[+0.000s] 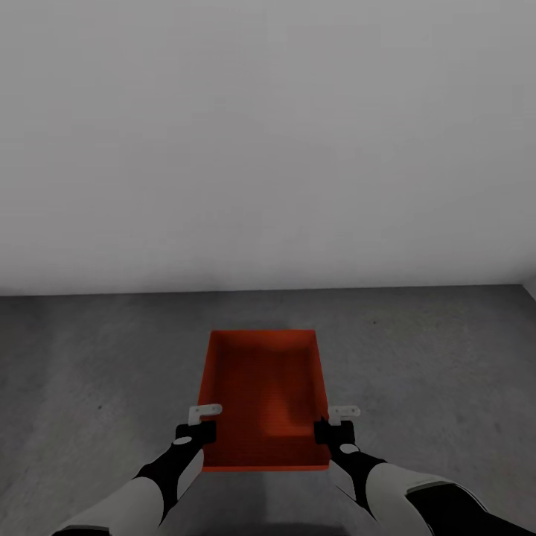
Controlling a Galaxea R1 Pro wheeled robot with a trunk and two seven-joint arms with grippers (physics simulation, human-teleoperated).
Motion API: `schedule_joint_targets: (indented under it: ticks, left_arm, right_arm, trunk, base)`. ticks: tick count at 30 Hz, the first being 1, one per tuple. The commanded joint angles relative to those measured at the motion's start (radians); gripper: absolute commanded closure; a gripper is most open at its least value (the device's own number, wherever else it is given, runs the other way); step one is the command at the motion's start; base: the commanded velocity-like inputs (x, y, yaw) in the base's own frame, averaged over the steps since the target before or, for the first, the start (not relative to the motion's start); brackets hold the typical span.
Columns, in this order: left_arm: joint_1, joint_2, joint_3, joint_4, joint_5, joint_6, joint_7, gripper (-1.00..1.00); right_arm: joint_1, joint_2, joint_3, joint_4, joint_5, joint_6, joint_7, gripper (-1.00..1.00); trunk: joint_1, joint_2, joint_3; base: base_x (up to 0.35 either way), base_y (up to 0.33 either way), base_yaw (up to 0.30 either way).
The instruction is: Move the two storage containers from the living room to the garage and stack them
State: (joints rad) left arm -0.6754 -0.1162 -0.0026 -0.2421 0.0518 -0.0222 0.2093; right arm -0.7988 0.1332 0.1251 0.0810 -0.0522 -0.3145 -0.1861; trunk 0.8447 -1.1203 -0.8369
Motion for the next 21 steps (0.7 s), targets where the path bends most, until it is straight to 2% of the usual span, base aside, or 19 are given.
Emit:
schedule_joint_targets:
  ticks: [1, 21]
  left_arm:
    - [0.0, 0.006, 0.004, 0.003, 0.005, -0.002, 0.008, 1.0]
    - [0.0, 0.006, 0.005, 0.003, 0.006, -0.002, 0.008, 1.0]
  right_arm:
    - [-0.002, 0.001, -0.042, -0.049, 0.032, -0.001, 0.01, 1.0]
    - [-0.002, 0.001, -0.042, -0.049, 0.031, -0.001, 0.01, 1.0]
  trunk:
    - [0.004, -0.008, -0.004]
    - [0.081, -0.148, -0.067]
  base:
    - [0.0, 0.0, 0.0]
    - [0.0, 0.0, 0.0]
